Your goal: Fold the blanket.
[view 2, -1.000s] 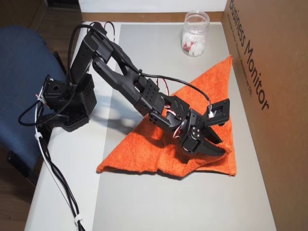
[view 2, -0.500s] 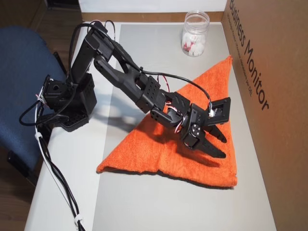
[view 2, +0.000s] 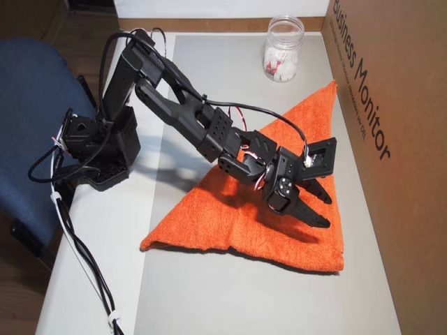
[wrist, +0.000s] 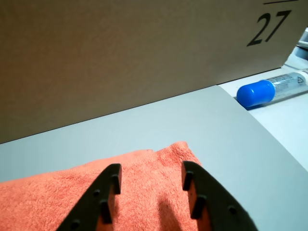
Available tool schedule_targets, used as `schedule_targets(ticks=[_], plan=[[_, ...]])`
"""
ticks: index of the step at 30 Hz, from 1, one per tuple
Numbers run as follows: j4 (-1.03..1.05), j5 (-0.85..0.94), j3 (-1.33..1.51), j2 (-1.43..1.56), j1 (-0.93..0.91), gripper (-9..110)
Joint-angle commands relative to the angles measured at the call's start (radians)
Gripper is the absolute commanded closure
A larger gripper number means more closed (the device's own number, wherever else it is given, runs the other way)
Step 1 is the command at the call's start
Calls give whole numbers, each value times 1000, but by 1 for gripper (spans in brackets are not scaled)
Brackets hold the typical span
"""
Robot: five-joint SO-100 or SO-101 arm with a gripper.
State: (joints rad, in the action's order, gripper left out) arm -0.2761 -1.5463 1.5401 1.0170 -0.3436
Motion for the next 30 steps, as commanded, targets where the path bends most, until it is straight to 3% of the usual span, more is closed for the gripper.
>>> schedule_targets(ticks=[1, 13, 30], plan=[[-2, 3, 38, 132, 0, 89], [40, -32, 298, 419, -31, 89], [626, -347, 351, 834, -109, 89]])
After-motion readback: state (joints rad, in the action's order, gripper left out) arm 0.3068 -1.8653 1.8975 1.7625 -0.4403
